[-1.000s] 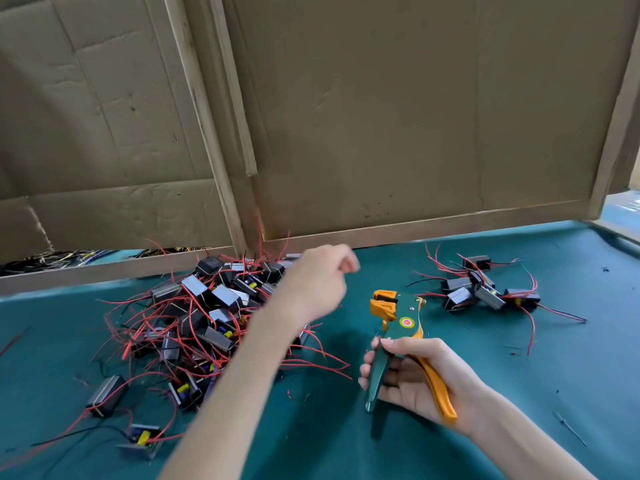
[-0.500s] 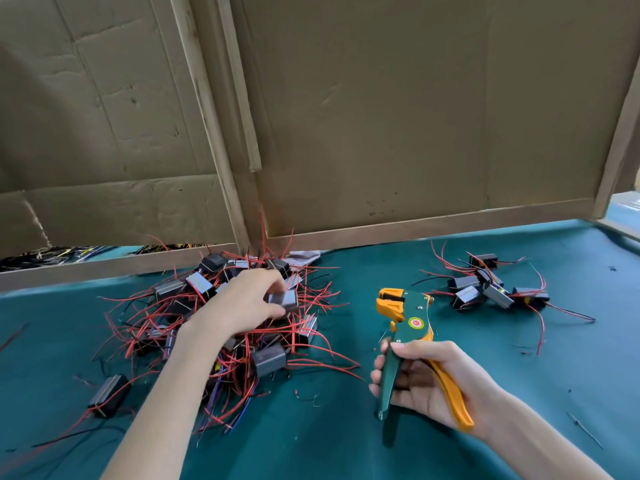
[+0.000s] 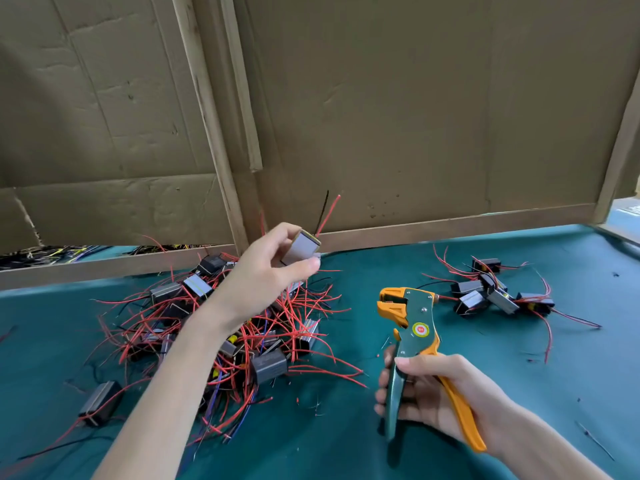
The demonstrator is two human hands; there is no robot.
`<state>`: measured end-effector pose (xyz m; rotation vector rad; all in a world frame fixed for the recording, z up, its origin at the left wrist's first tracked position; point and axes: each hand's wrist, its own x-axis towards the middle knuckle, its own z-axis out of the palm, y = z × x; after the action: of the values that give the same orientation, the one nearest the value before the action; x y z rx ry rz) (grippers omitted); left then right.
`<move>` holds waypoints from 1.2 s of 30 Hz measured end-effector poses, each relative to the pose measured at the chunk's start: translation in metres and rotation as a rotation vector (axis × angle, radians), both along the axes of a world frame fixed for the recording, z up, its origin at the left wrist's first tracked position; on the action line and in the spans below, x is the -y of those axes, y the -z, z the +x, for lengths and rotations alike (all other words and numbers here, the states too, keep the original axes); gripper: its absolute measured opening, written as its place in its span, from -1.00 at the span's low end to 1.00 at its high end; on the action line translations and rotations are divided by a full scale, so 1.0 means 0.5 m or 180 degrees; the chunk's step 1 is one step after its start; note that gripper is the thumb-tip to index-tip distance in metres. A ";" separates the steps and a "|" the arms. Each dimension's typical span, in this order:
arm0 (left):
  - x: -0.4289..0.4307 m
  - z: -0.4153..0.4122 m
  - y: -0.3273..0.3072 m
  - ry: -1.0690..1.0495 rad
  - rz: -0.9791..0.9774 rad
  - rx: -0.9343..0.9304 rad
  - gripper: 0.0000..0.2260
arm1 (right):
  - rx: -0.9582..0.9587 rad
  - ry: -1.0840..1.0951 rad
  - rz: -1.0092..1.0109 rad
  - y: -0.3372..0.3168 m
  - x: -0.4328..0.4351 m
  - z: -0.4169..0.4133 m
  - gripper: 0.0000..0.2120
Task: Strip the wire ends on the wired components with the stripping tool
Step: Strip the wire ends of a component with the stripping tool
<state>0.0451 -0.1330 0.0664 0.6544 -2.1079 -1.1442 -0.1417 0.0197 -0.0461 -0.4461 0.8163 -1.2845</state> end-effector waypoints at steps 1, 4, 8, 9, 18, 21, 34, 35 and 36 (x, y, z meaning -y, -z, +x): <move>-0.005 -0.006 0.001 0.0040 0.0059 0.0028 -0.87 | -0.0066 -0.0034 -0.0027 0.001 0.000 0.000 -0.65; -0.020 -0.021 0.002 0.0048 0.0481 -0.0089 -0.86 | -0.0222 -0.0147 -0.0116 0.003 0.000 0.001 -0.59; -0.024 -0.033 0.010 -0.0260 0.0294 -0.0094 -0.74 | -0.0244 -0.0246 -0.0269 0.001 -0.003 0.002 -0.62; -0.022 -0.034 0.013 -0.0317 0.0196 -0.0120 -0.79 | -0.0250 -0.0250 -0.0311 0.000 -0.004 0.002 -0.64; -0.021 -0.040 0.046 -0.0297 -0.1105 0.0636 -0.90 | -0.0529 -0.0188 -0.0580 -0.010 -0.007 0.004 -0.62; -0.018 -0.040 0.050 -0.0247 -0.1064 0.0598 -0.89 | -0.0574 -0.0194 -0.0642 -0.015 -0.010 0.005 -0.63; -0.036 -0.040 0.052 0.0230 -0.0100 0.0052 -0.88 | -0.1272 -0.0330 -0.0850 -0.022 -0.021 0.014 -0.69; -0.038 -0.041 0.054 0.0266 -0.0065 0.0058 -0.88 | -0.1257 -0.0336 -0.0856 -0.023 -0.021 0.015 -0.70; -0.038 -0.043 0.055 0.0292 -0.0030 0.0068 -0.88 | -0.1248 -0.0339 -0.0857 -0.024 -0.022 0.016 -0.72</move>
<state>0.0237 -0.1139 0.0388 0.5732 -2.1797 -1.1809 -0.1338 0.0306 -0.0340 -0.9670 0.9327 -1.2286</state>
